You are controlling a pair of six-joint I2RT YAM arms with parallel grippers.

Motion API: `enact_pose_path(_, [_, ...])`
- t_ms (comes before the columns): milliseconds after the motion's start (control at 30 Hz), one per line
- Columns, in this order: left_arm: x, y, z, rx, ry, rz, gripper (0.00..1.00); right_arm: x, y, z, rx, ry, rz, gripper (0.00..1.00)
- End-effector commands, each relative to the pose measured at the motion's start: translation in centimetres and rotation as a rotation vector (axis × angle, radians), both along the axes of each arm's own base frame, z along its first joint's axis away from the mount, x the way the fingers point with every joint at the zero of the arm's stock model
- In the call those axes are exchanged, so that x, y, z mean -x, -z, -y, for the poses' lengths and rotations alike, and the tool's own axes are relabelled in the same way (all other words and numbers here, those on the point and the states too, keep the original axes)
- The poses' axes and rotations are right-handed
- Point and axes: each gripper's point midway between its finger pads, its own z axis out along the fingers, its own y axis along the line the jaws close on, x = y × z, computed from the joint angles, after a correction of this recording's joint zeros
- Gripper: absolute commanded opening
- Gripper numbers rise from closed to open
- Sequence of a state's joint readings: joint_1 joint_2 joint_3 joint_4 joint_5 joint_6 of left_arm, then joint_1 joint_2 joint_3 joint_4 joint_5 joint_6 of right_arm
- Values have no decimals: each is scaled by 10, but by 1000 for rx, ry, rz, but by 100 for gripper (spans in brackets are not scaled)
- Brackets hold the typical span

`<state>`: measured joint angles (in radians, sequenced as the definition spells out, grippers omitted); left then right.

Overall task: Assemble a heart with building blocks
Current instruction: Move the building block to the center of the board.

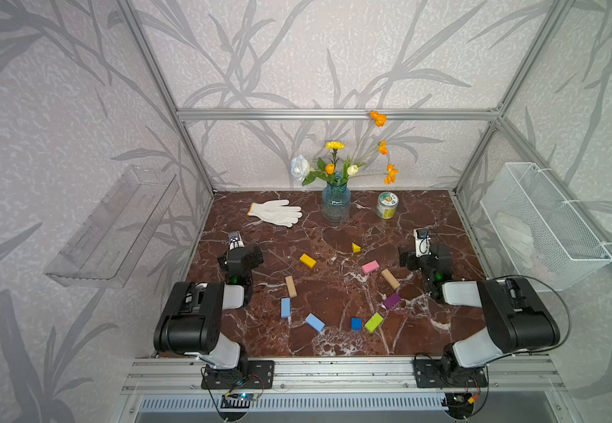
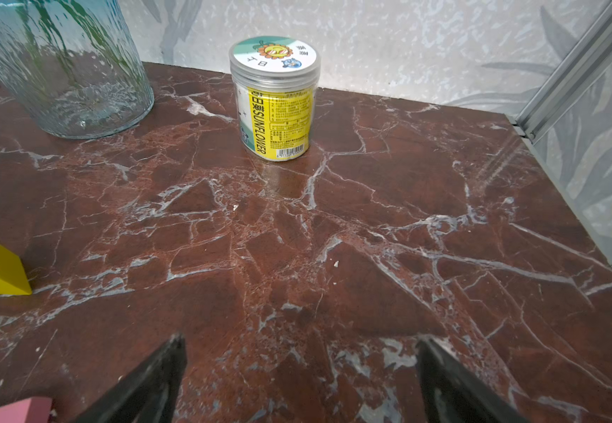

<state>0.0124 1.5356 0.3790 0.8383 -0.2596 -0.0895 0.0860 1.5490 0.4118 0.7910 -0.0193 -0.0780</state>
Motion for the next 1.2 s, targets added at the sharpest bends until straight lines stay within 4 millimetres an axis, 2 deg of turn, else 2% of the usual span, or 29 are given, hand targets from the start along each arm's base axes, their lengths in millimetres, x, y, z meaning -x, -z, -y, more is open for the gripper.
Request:
enact_pose_path(0, [-4, -10, 0, 6, 0, 28, 100, -4, -11, -2, 2, -6, 33, 99])
enact_pose_path(800, [-3, -9, 0, 7, 1, 15, 100, -4, -13, -1, 5, -1, 38, 99])
enact_pose_path(867, [-9, -25, 2, -15, 21, 27, 100, -7, -34, 7, 56, 89, 90, 99])
enact_pose_path(900, [-10, -30, 5, -21, 34, -5, 100, -6, -42, 8, 95, 119, 43, 99])
enact_pose_path(967, [-8, -51, 7, -15, 33, -63, 100, -8, -73, 6, 134, 151, -64, 99])
enact_pose_path(1067, [-1, -78, 13, 18, 29, -21, 100, -10, -101, 1, 45, 179, -113, 99])
enact_pose_path(1100, [1, -82, 16, 47, 29, -31, 100, -12, -104, -10, 6, 133, -122, 99])
enact_pose_path(1167, [4, -85, 28, 102, 47, -91, 100, -9, -99, -43, -49, 5, -217, 98])
